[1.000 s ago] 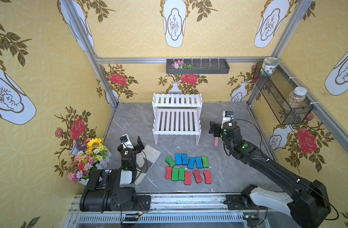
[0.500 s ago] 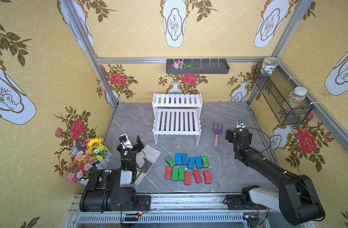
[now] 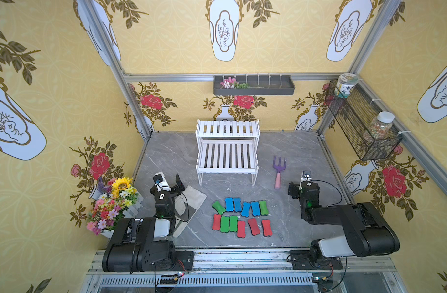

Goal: Remove the whiteboard erasers from the shelf
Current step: Reset both arms

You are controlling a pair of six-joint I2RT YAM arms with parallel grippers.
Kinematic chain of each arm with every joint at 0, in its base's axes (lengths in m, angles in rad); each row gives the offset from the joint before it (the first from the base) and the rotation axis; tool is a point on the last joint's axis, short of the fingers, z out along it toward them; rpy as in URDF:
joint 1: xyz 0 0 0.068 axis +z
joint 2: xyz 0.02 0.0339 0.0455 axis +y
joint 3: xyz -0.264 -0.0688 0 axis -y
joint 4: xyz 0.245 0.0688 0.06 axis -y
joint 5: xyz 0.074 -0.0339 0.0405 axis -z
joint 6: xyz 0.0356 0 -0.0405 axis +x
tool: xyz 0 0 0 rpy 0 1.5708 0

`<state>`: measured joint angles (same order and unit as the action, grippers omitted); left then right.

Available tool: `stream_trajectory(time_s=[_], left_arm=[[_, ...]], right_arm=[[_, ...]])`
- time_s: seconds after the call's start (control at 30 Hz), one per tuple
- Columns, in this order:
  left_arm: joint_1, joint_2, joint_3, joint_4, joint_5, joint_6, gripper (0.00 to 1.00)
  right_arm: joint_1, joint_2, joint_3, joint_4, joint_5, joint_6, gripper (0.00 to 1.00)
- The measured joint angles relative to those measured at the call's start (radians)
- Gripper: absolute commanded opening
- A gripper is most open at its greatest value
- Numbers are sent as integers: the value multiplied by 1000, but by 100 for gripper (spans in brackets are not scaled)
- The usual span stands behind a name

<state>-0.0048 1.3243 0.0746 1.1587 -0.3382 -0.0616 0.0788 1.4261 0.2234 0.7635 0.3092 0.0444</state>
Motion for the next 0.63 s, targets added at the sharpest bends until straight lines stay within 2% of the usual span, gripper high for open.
stream_trajectory(time_s=[0.2, 0.63], left_arm=[[0, 0, 0, 0, 0, -2, 100], [0, 0, 0, 0, 0, -2, 99]], right_arm=[[-21, 5, -1, 103, -41, 4, 97], [-23, 11, 0, 104, -44, 8, 97]])
